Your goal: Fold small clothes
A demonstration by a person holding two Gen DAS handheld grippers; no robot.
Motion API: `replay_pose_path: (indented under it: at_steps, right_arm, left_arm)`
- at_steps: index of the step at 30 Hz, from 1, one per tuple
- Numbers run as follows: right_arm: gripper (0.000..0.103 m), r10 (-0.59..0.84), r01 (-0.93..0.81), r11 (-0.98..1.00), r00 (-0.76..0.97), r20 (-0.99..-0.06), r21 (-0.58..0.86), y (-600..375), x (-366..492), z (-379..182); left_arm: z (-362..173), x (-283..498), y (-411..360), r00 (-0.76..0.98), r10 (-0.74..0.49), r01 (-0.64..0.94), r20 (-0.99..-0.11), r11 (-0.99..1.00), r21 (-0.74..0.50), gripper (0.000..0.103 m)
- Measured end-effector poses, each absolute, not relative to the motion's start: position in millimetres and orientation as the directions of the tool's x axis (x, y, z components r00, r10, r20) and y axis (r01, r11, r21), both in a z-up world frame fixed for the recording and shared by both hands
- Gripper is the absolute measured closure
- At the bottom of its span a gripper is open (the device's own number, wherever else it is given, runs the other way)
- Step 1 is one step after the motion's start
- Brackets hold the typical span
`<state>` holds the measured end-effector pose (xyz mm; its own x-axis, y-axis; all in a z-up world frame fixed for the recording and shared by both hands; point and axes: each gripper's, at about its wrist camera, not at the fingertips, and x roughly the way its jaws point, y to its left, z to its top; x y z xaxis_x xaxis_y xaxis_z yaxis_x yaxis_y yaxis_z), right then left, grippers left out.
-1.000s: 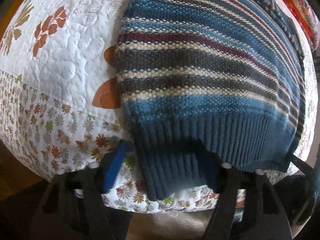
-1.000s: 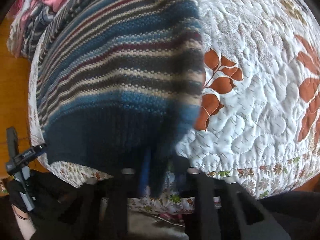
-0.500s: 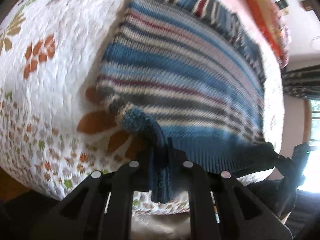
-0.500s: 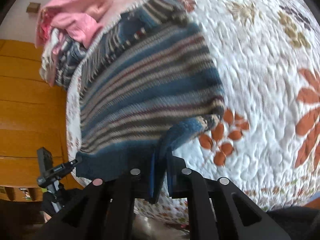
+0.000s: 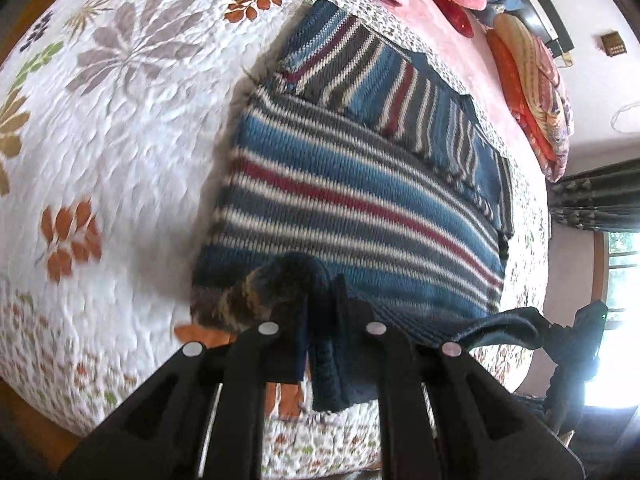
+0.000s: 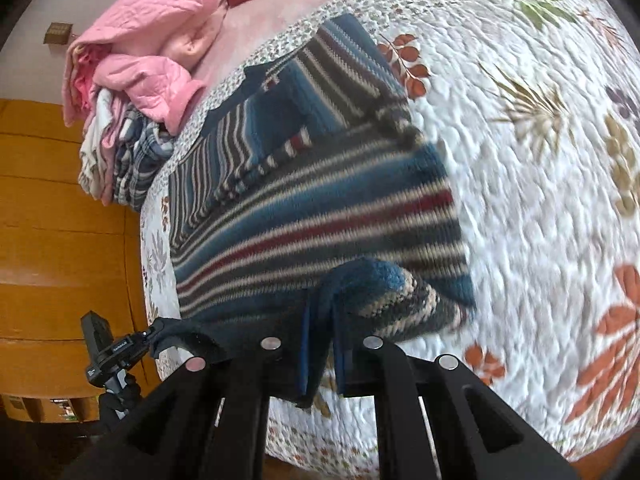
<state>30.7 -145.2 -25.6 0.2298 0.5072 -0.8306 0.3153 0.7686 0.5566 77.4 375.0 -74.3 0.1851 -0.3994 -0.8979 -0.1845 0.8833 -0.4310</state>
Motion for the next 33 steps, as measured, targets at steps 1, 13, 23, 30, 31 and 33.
replay_pose_path:
  at_steps: [1, 13, 23, 30, 31, 33]
  right_arm:
    - [0.094, 0.506, 0.317, 0.771, 0.223, -0.833, 0.552, -145, 38, -28]
    - [0.094, 0.523, 0.392, 0.747, 0.151, -0.839, 0.537, -158, 96, -81]
    - [0.088, 0.558, 0.433, 0.717, 0.113, -0.822, 0.546, -171, 111, -100]
    - [0.060, 0.504, 0.443, 0.718, 0.201, -0.840, 0.537, -197, 111, -72]
    - [0.059, 0.500, 0.433, 0.721, 0.215, -0.839, 0.541, -198, 111, -67]
    - [0.056, 0.501, 0.387, 0.742, 0.223, -0.836, 0.547, -197, 113, -59]
  left_arm:
    - [-78, 87, 372, 0.181, -0.397, -0.186, -0.900, 0.885, -0.428, 0.093]
    - [-118, 158, 354, 0.123, -0.371, -0.174, -0.921, 0.905, -0.388, 0.087]
    - [-108, 177, 379, 0.183, -0.428, -0.262, -0.885, 0.846, -0.464, 0.065]
    - [-84, 181, 385, 0.236, -0.407, -0.225, -0.882, 0.860, -0.458, 0.060]
    - [-84, 182, 381, 0.231, -0.400, -0.207, -0.887, 0.870, -0.447, 0.058]
    - [-83, 183, 369, 0.218, -0.380, -0.155, -0.899, 0.896, -0.416, 0.055]
